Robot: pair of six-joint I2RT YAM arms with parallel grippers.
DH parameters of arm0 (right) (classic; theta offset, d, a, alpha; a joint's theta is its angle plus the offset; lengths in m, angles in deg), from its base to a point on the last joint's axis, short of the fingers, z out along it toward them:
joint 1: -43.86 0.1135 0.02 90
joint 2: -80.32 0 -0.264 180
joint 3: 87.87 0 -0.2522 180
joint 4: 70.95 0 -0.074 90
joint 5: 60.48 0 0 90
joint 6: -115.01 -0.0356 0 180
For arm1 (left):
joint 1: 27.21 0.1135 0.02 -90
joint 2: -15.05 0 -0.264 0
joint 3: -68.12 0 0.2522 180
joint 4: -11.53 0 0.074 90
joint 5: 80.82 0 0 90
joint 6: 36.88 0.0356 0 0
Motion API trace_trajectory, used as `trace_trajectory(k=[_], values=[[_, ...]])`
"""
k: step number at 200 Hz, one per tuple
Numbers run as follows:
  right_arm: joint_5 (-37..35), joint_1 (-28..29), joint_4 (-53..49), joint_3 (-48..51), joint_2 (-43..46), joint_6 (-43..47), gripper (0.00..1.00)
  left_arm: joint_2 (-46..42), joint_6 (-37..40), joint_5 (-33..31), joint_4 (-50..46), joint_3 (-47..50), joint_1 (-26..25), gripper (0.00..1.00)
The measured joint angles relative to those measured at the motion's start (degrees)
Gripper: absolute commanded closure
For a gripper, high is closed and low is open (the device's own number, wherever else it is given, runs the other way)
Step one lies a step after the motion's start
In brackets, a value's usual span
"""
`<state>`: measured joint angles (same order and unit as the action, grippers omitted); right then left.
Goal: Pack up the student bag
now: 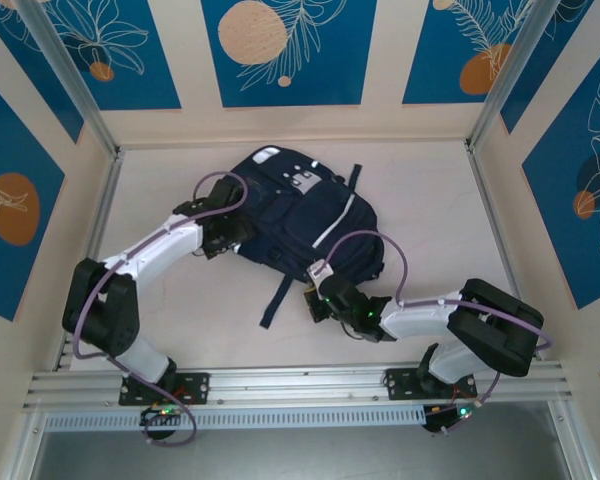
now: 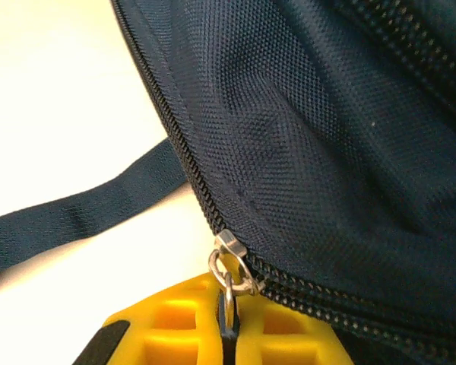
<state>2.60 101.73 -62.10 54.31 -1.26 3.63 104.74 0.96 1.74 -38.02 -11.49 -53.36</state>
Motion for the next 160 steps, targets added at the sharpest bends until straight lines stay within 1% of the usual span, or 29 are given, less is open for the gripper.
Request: trace_trajectory(k=[21, 44, 69, 89, 111, 142, 160], values=[[0.2, 1.8, 0.6, -0.7, -1.7, -4.5, 1.00, -4.2, -1.2, 5.9, 4.3, 4.9, 0.0, 0.17], [0.1, 3.1, 1.8, -1.0, -3.6, -8.2, 1.00, -10.3, -4.1, 12.1, 10.0, 14.5, -1.1, 0.17], [0.1, 4.5, 3.5, -1.6, -5.3, -10.4, 1.00, -15.3, -7.4, 16.5, 15.6, 22.6, -4.9, 0.18], [0.1, 4.8, 4.4, -1.7, -6.0, -11.5, 1.00, -16.9, -9.0, 18.0, 19.8, 24.0, -8.0, 0.18], [0.0, 4.8, 5.0, -1.7, -6.0, -12.5, 1.00, -16.8, -10.4, 18.7, 24.4, 24.0, -10.1, 0.20], [-0.2, 4.8, 5.7, -1.0, -5.2, -13.5, 1.00, -13.8, -12.7, 20.2, 28.9, 24.1, -12.1, 0.21], [-0.3, 4.8, 6.1, -0.5, -4.4, -13.8, 1.00, -12.2, -13.6, 21.0, 29.5, 24.7, -13.2, 0.22]])
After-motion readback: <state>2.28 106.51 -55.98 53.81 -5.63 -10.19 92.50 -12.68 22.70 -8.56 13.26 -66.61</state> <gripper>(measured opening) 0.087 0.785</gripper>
